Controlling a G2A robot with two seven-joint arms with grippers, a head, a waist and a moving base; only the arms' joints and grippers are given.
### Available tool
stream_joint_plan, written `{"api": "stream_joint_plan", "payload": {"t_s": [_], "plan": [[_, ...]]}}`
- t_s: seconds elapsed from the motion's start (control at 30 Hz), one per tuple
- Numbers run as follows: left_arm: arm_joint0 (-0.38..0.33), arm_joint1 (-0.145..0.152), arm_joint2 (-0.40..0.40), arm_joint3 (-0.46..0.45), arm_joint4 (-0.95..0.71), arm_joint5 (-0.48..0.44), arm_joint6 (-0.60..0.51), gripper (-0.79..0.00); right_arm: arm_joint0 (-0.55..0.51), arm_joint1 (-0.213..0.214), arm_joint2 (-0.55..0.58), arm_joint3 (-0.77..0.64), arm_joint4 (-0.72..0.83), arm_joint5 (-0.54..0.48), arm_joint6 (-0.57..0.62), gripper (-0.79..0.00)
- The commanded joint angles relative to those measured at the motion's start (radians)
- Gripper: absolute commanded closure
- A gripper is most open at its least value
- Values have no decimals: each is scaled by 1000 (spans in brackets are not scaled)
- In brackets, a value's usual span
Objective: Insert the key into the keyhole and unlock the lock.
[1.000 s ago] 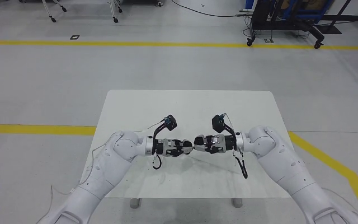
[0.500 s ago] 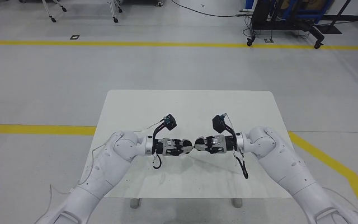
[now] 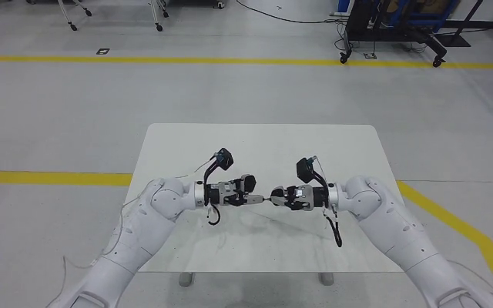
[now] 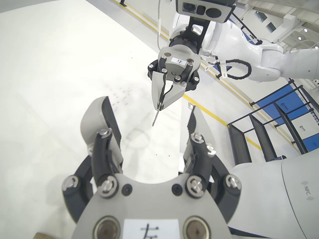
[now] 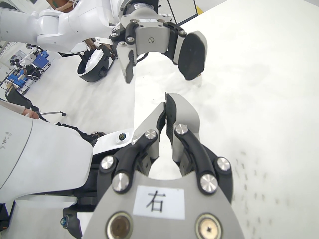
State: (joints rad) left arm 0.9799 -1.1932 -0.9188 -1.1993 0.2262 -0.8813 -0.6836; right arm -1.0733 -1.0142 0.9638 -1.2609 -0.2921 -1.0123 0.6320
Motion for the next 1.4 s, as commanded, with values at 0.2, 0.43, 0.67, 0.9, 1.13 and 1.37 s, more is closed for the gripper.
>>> {"api": "stream_joint_plan", "payload": {"t_s": [0.2, 0.43, 0.67, 0.9, 1.13, 1.37], "plan": [[4, 1, -9, -2, 3, 1, 26, -785, -14, 8, 22, 3, -16, 0, -40, 0], [15, 3, -15, -62, 72, 38, 58, -785, -14, 8, 22, 3, -16, 0, -40, 0], [100, 57, -192, -260, 345, 150, 73, -785, -14, 8, 22, 3, -16, 0, -40, 0], [296, 115, -342, -541, 672, 339, -162, -785, -14, 8, 22, 3, -16, 0, -40, 0], [395, 125, -315, -674, 834, 480, -289, -785, -14, 8, 22, 3, -16, 0, -40, 0], [373, 106, -223, -602, 904, 623, -218, -686, -14, 8, 22, 3, -16, 0, -40, 0]]}}
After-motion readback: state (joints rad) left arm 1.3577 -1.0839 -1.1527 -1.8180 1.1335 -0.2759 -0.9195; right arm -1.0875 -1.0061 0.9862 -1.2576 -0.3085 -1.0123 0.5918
